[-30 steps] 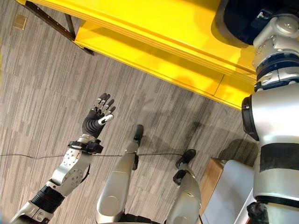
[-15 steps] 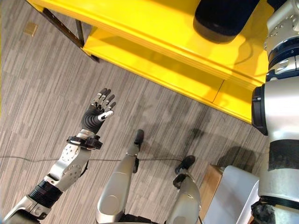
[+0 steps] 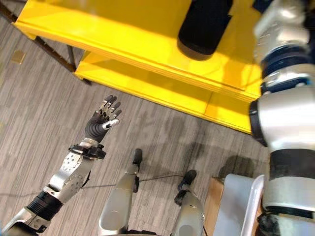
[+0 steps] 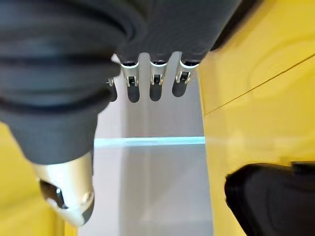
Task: Move parts from the plastic box to the shelf.
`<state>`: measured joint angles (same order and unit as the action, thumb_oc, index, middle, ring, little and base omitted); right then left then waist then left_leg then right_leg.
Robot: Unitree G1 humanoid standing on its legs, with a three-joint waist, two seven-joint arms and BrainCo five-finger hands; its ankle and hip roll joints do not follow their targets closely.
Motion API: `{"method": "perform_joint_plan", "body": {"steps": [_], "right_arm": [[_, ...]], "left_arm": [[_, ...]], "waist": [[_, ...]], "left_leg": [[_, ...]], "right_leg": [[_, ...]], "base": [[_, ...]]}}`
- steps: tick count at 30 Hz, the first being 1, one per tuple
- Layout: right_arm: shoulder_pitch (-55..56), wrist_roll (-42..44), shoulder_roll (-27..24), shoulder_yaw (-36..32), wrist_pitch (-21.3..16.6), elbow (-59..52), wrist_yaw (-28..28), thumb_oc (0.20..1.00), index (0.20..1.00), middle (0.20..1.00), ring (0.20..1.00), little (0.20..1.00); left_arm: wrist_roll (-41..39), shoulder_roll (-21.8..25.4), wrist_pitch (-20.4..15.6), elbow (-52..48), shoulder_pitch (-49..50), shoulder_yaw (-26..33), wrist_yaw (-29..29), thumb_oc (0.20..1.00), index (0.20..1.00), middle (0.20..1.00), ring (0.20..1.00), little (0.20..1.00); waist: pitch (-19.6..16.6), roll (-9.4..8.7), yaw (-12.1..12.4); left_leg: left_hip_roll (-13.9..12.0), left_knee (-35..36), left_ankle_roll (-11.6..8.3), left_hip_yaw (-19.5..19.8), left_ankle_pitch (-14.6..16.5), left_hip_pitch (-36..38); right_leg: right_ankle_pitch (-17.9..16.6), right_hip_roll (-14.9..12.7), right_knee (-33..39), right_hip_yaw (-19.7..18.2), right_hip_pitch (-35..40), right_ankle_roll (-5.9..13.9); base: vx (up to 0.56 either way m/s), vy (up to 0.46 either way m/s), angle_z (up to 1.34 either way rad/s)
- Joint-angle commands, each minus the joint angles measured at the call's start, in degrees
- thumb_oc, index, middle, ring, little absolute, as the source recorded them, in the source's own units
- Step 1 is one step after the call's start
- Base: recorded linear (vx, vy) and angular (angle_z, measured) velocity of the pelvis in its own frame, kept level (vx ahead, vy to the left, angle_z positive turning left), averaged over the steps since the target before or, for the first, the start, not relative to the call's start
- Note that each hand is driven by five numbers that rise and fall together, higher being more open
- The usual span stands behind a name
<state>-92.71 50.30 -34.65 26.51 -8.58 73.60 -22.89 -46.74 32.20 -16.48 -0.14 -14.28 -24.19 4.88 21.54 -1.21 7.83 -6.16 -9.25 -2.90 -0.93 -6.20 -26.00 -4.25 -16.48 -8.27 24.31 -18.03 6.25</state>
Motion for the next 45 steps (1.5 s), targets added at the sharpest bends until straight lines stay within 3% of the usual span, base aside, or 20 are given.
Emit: {"method": "perform_joint_plan", "body": {"steps": [1, 6, 8, 14, 22, 24, 25, 27, 30, 35, 45], "right_arm": [[8.1, -3.9, 0.8, 0.0, -5.7, -13.4, -1.4, 1.000, 1.000, 1.000, 1.000, 1.000], [23.0, -11.3, 2.2, -4.9, -7.2, -37.6, -2.9, 1.000, 1.000, 1.000, 1.000, 1.000], [39.0, -19.8, 2.3, -9.5, -7.2, -55.4, -0.9, 1.000, 1.000, 1.000, 1.000, 1.000], [62.7, -30.5, 7.1, -16.8, -8.0, -73.2, 4.5, 1.000, 1.000, 1.000, 1.000, 1.000], [78.5, -32.6, 11.0, -19.5, -9.8, -81.3, 7.8, 1.000, 1.000, 1.000, 1.000, 1.000], [81.6, -32.0, 11.0, -19.3, -10.1, -82.2, 9.1, 1.000, 1.000, 1.000, 1.000, 1.000], [86.1, -29.5, 11.0, -19.8, -11.1, -83.2, 10.8, 1.000, 1.000, 1.000, 1.000, 1.000], [87.9, -29.0, 10.6, -20.2, -11.5, -83.9, 11.2, 1.000, 1.000, 1.000, 1.000, 1.000], [89.9, -27.5, 10.2, -19.9, -11.6, -83.8, 12.3, 1.000, 1.000, 1.000, 1.000, 1.000], [94.3, -26.4, 9.3, -21.9, -12.2, -84.1, 12.9, 1.000, 1.000, 1.000, 1.000, 1.000], [94.5, -25.1, 8.6, -21.9, -12.7, -85.9, 14.0, 1.000, 1.000, 1.000, 1.000, 1.000]], "left_arm": [[0.7, 0.8, -1.7, -3.5, 4.4, 3.0, -0.2, 1.000, 1.000, 1.000, 1.000, 1.000], [2.8, 0.3, -0.8, -3.6, 7.2, 6.1, 0.5, 1.000, 1.000, 1.000, 1.000, 1.000], [4.8, -0.9, -0.4, -2.9, 8.9, 8.4, 0.2, 1.000, 1.000, 1.000, 1.000, 1.000], [14.5, -1.2, -1.6, -4.2, 11.3, 11.9, -0.1, 1.000, 1.000, 1.000, 1.000, 1.000], [26.1, -0.9, -4.5, -6.8, 12.7, 14.8, 3.3, 1.000, 1.000, 1.000, 1.000, 1.000], [30.7, 0.1, -5.0, -7.8, 12.8, 15.6, 4.8, 1.000, 1.000, 1.000, 1.000, 1.000], [39.6, 2.5, -5.9, -9.2, 13.2, 16.5, 8.1, 1.000, 1.000, 1.000, 1.000, 1.000], [44.1, 3.8, -6.4, -9.5, 13.3, 16.8, 10.4, 1.000, 1.000, 1.000, 1.000, 1.000], [50.0, 5.5, -6.2, -9.4, 12.7, 16.7, 12.8, 1.000, 1.000, 1.000, 1.000, 1.000], [68.2, 10.2, -4.8, -8.5, 11.1, 16.1, 17.3, 1.000, 1.000, 1.000, 1.000, 1.000], [78.6, 11.7, -2.0, 3.9, 3.5, 9.3, 19.7, 1.000, 1.000, 1.000, 1.000, 1.000]], "waist": [[-4.4, -2.09, -0.8], [-5.6, -3.04, -3.7], [-6.6, -3.10, -5.5], [-8.7, -2.74, -6.2], [-9.8, -2.45, -7.5], [-10.0, -2.47, -7.9], [-10.1, -2.19, -8.4], [-10.3, -2.19, -8.8], [-10.4, -2.17, -9.1], [-10.3, -1.85, -10.2], [-9.6, -1.66, -12.7]], "left_leg": [[-4.9, -3.6, -4.11, -1.5, 6.5, 3.8], [-5.4, -2.1, -4.10, -3.6, 6.4, 6.8], [-5.4, -1.1, -3.89, -4.8, 6.4, 8.5], [-4.8, 0.1, -3.32, -6.1, 6.9, 11.2], [-4.9, 0.4, -3.32, -7.2, 7.3, 12.9], [-4.9, 0.4, -3.27, -7.3, 7.1, 13.1], [-5.4, 0.2, -3.54, -7.7, 7.6, 14.1], [-5.4, 0.5, -3.52, -8.0, 7.4, 14.5], [-5.6, 0.6, -3.67, -8.3, 7.5, 15.0], [-6.1, 0.9, -4.10, -9.1, 7.7, 16.1], [-6.9, 1.7, -4.63, -11.2, 6.6, 16.7]], "right_leg": [[-1.8, -2.2, 3.4, -3.1, 8.1, 3.68], [-3.2, -2.1, 5.1, -4.3, 9.7, 4.05], [-4.2, -2.5, 6.0, -5.0, 10.5, 4.53], [-5.3, -3.7, 7.5, -4.8, 12.8, 5.59], [-5.2, -4.3, 7.7, -5.1, 13.9, 6.18], [-5.1, -4.5, 7.5, -5.2, 14.0, 6.10], [-4.4, -4.2, 7.2, -5.4, 14.6, 6.20], [-4.2, -4.3, 7.1, -5.5, 14.6, 6.17], [-4.0, -4.2, 7.0, -5.7, 14.8, 6.24], [-3.3, -3.9, 6.8, -6.6, 14.9, 6.30], [-3.2, -3.4, 6.6, -9.0, 12.7, 5.89]], "base": [[0.00, 0.042, -0.22], [0.01, 0.020, -0.22], [0.04, 0.014, -0.17], [0.04, 0.006, -0.11], [0.03, 0.004, -0.06], [0.02, -0.003, 0.00], [0.02, -0.001, -0.04], [0.03, -0.002, -0.03], [0.03, -0.010, -0.04], [0.01, -0.005, -0.08], [0.00, 0.002, -0.09]]}}
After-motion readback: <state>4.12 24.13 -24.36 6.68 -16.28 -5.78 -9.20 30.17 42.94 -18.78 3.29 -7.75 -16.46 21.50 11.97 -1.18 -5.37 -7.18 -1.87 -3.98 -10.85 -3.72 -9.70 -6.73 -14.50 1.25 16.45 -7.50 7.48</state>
